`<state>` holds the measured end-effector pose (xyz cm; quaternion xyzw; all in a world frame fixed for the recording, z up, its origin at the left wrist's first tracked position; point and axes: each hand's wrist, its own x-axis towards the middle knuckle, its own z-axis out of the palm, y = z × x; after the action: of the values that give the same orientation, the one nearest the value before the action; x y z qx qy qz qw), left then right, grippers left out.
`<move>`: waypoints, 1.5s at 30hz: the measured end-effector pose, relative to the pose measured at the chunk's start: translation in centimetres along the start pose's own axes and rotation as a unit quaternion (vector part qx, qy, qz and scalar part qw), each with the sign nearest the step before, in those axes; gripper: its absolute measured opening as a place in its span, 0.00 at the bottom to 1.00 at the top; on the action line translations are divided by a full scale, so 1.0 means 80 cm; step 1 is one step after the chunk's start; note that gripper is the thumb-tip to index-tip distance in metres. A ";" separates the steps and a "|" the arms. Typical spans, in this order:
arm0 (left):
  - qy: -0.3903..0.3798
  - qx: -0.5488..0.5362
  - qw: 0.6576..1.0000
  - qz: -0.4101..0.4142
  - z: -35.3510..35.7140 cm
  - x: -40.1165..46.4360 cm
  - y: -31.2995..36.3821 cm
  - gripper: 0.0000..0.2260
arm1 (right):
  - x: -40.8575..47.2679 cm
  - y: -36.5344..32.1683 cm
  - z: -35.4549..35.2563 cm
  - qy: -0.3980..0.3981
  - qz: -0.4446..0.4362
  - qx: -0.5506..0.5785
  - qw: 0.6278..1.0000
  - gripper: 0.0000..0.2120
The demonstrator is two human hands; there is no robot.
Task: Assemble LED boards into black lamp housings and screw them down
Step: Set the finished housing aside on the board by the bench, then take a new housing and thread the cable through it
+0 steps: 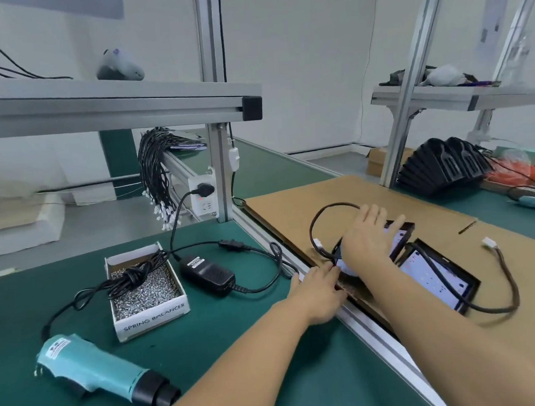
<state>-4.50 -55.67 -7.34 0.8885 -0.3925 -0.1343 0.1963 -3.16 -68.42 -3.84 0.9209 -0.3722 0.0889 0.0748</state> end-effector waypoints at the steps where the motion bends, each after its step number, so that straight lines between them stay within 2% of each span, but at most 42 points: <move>1: 0.005 -0.001 1.000 -0.006 -0.004 -0.004 -0.005 0.25 | 0.000 -0.010 -0.004 -0.001 -0.010 0.005 1.000 0.31; 3: 0.004 0.001 1.000 -0.023 -0.010 -0.014 -0.017 0.25 | 0.001 -0.026 -0.013 -0.021 -0.009 0.007 1.000 0.32; 6: -0.006 0.010 0.999 -0.044 -0.021 -0.034 -0.033 0.26 | 0.010 -0.025 -0.022 -0.094 0.039 -0.028 0.994 0.34; 9: -0.005 0.027 0.998 -0.049 -0.030 -0.055 -0.048 0.26 | 0.015 -0.005 -0.024 -0.151 0.074 -0.101 0.981 0.30; 11: -0.003 0.034 0.998 -0.051 -0.033 -0.068 -0.056 0.25 | 0.015 0.003 -0.028 -0.120 0.089 -0.105 0.983 0.29; 13: -0.002 0.040 0.998 -0.054 -0.034 -0.081 -0.062 0.25 | 0.008 -0.004 -0.036 -0.036 0.075 -0.072 0.994 0.32; 16: 0.004 0.040 0.997 -0.069 -0.036 -0.099 -0.071 0.26 | -0.026 -0.045 -0.047 0.025 -0.044 0.012 0.999 0.31; 19: 0.029 0.030 0.996 -0.084 -0.044 -0.119 -0.083 0.26 | -0.080 -0.103 -0.044 -0.012 -0.170 0.082 0.982 0.24; 22: 0.059 0.057 0.990 -0.111 -0.059 -0.150 -0.101 0.27 | -0.129 -0.154 -0.042 -0.052 -0.252 0.123 0.958 0.24; 25: 0.089 0.091 0.980 -0.153 -0.077 -0.195 -0.132 0.27 | -0.171 -0.197 -0.048 -0.072 -0.311 0.176 0.931 0.26; 27: 0.109 0.076 0.973 -0.188 -0.089 -0.232 -0.155 0.26 | -0.199 -0.224 -0.056 -0.082 -0.353 0.194 0.912 0.28; 34: 0.146 0.068 0.936 -0.314 -0.113 -0.351 -0.229 0.23 | -0.294 -0.305 -0.072 -0.105 -0.465 0.194 0.857 0.27; 40: 0.196 0.113 0.880 -0.417 -0.148 -0.423 -0.317 0.23 | -0.359 -0.350 -0.069 -0.108 -0.543 0.181 0.813 0.26; 45: 0.156 0.233 0.825 -0.490 -0.169 -0.462 -0.389 0.25 | -0.404 -0.376 -0.059 -0.108 -0.589 0.145 0.788 0.26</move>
<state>-3.36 -5.56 -6.35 0.9923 0.1111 0.0227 -0.0499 -5.46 -24.33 -8.50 0.9651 0.2535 -0.0200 -0.0624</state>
